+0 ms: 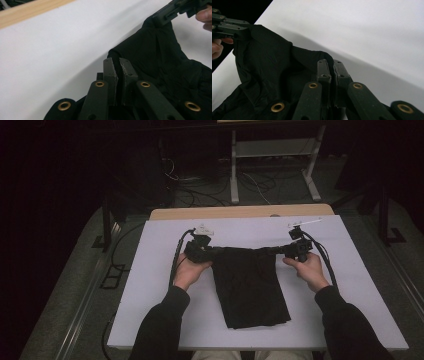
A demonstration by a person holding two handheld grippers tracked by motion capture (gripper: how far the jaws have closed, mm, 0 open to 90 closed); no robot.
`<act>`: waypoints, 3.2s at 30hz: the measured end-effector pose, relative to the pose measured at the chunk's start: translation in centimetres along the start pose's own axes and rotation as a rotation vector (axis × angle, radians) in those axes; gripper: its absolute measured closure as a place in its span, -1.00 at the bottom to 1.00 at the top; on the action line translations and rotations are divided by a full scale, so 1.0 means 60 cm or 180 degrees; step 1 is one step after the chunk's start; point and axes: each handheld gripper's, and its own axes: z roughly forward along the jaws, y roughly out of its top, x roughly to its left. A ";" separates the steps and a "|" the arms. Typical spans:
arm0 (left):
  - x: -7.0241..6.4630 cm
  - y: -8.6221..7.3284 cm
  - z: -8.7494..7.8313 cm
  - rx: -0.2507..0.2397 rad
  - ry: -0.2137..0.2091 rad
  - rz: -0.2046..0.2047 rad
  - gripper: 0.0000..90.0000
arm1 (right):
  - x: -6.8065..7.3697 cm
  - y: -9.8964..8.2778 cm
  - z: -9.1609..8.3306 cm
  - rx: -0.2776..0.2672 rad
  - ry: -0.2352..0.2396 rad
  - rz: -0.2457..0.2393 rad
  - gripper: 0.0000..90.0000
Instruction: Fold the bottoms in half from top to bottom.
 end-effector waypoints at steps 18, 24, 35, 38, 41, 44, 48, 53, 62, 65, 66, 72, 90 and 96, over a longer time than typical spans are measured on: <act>0.082 0.041 0.026 -0.0163 0.0141 0.0034 0.86 | -0.004 0.082 0.025 -0.0132 -0.0269 -0.0004 0.88; 0.091 0.054 0.046 -0.0195 0.0228 0.0151 0.86 | -0.015 0.101 0.026 -0.0156 -0.0386 0.0016 0.88; 0.110 0.067 0.080 -0.0217 0.0276 0.0131 0.85 | -0.051 0.104 0.041 -0.0280 -0.0443 0.0072 0.87; 0.118 0.060 0.092 -0.0217 0.0276 0.0025 0.84 | -0.058 0.102 0.047 -0.0295 -0.0455 0.0115 0.86; 0.126 0.051 0.101 -0.0219 0.0198 -0.0183 0.83 | -0.063 0.098 0.054 -0.0301 -0.0450 0.0136 0.83; 0.130 0.039 0.106 -0.0244 0.0205 -0.0279 0.81 | -0.065 0.094 0.060 -0.0286 -0.0503 0.0100 0.78; 0.131 0.025 0.106 -0.0210 0.0321 -0.0362 0.61 | -0.068 0.091 0.060 -0.0292 -0.0485 0.0121 0.68; 0.139 0.004 0.095 -0.0212 0.0305 -0.0510 0.16 | -0.067 0.080 0.050 -0.0381 -0.0530 0.0051 0.36; 0.153 -0.020 0.063 -0.0325 0.0209 -0.0710 -0.59 | -0.063 0.056 0.026 -0.0462 -0.0496 -0.0042 -0.28; 0.156 -0.029 0.055 -0.0349 0.0166 -0.0755 -0.75 | -0.061 0.049 0.019 -0.0457 -0.0531 -0.0067 -0.47; 0.158 -0.032 0.053 -0.0349 0.0152 -0.0774 -0.80 | -0.060 0.047 0.017 -0.0468 -0.0533 -0.0069 -0.50; 0.159 -0.045 0.041 -0.0350 0.0131 -0.0815 -0.98 | -0.056 0.035 0.003 -0.0447 -0.0452 -0.0124 -0.75; 0.126 -0.060 0.001 -0.0404 0.0143 -0.0569 -1.00 | -0.024 -0.008 -0.043 -0.0401 -0.0427 -0.0307 -1.00; 0.111 -0.064 -0.012 -0.0432 0.0150 -0.0485 -1.00 | -0.019 -0.024 -0.062 -0.0462 -0.0394 -0.0322 -0.99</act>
